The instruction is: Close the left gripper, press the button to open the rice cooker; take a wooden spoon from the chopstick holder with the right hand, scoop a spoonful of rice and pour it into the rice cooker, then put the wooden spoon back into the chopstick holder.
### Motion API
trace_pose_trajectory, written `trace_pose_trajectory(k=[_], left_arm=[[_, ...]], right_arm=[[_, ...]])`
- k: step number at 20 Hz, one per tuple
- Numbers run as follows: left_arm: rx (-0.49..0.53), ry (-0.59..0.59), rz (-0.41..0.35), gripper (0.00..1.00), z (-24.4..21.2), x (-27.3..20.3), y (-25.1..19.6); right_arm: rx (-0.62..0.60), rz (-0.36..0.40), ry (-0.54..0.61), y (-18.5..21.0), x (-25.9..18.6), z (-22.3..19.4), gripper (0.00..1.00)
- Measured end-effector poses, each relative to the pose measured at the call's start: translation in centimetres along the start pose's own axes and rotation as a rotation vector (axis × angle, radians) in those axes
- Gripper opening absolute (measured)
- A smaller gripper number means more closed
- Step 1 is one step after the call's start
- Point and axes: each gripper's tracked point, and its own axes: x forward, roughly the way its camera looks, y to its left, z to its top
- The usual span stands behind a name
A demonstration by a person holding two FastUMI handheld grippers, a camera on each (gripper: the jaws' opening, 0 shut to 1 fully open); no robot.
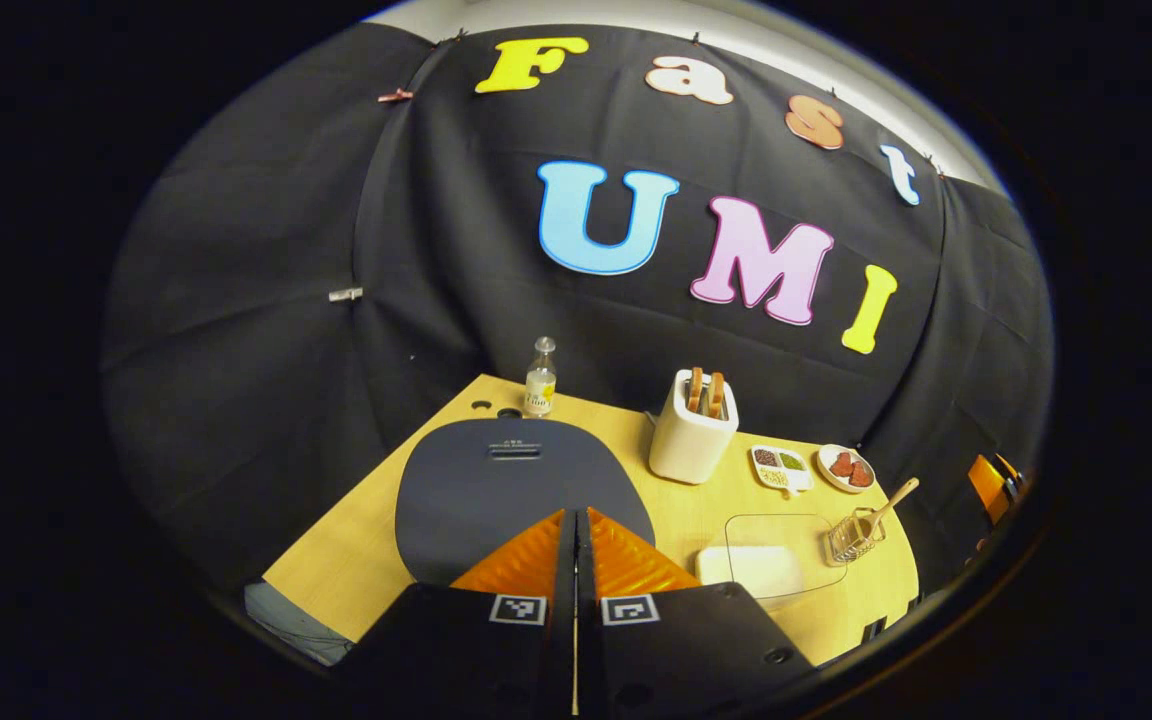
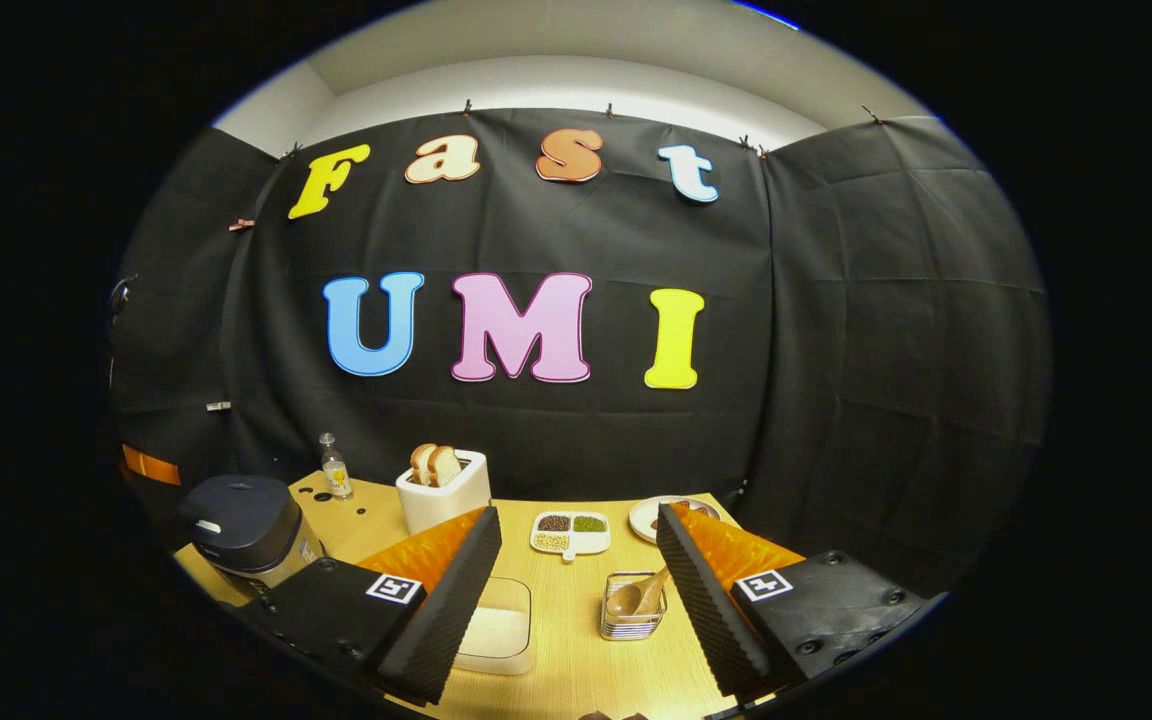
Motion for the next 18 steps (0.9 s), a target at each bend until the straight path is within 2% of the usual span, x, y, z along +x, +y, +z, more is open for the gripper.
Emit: trace_pose_trajectory(k=[5,12,18], left_arm=[[0.019,0.111,0.033,0.06,-4.1,2.6,1.6],[0.002,0.141,0.032,0.06,-6.0,3.7,1.9],[0.038,0.178,0.047,0.07,-6.7,3.4,2.0]], right_arm=[[-0.001,0.0,0.014,-0.8,0.3,-0.6,0.98],[-0.007,-0.009,0.023,-1.8,0.3,-1.0,0.98],[-0.005,-0.011,0.041,-2.3,0.1,-1.9,0.98]])
